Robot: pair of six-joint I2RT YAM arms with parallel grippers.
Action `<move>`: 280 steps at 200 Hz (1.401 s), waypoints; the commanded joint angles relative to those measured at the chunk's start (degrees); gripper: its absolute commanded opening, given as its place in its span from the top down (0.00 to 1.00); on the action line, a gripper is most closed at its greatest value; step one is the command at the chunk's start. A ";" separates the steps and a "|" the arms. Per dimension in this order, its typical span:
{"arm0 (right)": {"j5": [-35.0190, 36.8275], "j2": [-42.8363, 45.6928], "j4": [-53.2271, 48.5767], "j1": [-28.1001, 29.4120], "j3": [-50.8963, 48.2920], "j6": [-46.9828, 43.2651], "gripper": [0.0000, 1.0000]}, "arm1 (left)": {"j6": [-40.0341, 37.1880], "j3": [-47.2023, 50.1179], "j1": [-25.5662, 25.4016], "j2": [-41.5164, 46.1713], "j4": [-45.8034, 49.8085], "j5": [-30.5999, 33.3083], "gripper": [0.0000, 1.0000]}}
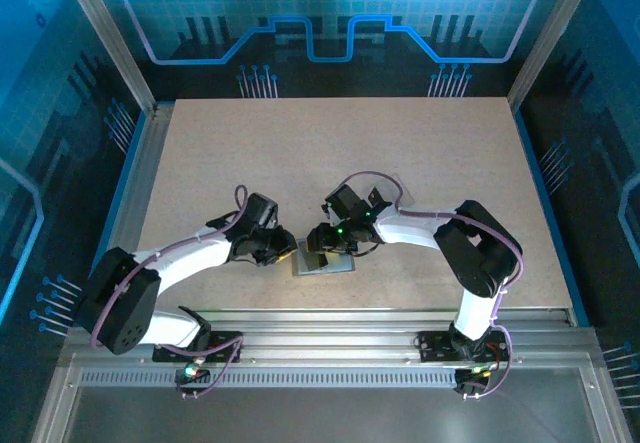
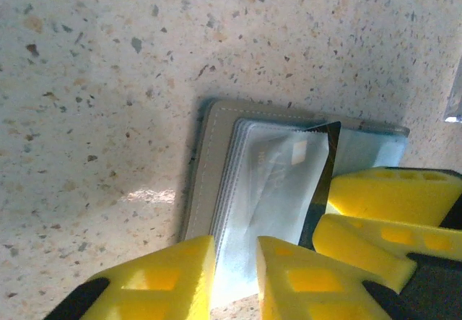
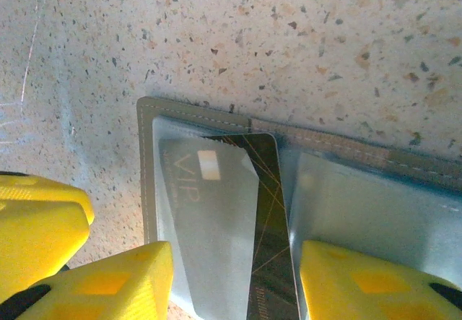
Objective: Put the credit cards into the card holder
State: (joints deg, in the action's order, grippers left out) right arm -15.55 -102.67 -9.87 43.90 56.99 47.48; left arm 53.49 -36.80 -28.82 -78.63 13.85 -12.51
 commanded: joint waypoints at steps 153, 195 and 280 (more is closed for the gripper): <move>-4.31 -3.49 -1.18 4.67 4.47 1.18 0.62 | 0.82 5.51 0.45 -6.54 -8.83 -4.10 0.90; 1.53 -3.19 -9.24 6.73 9.54 -4.32 0.56 | 1.03 5.42 -0.19 -6.28 -8.66 -3.84 0.87; 6.23 -4.18 -19.61 6.88 14.28 -8.55 0.50 | 0.30 2.74 0.35 -2.96 -6.02 -6.32 0.82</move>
State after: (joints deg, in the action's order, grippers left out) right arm -9.50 -105.41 -26.44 49.60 68.77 40.84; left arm 54.04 -32.64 -28.34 -83.37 5.45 -16.43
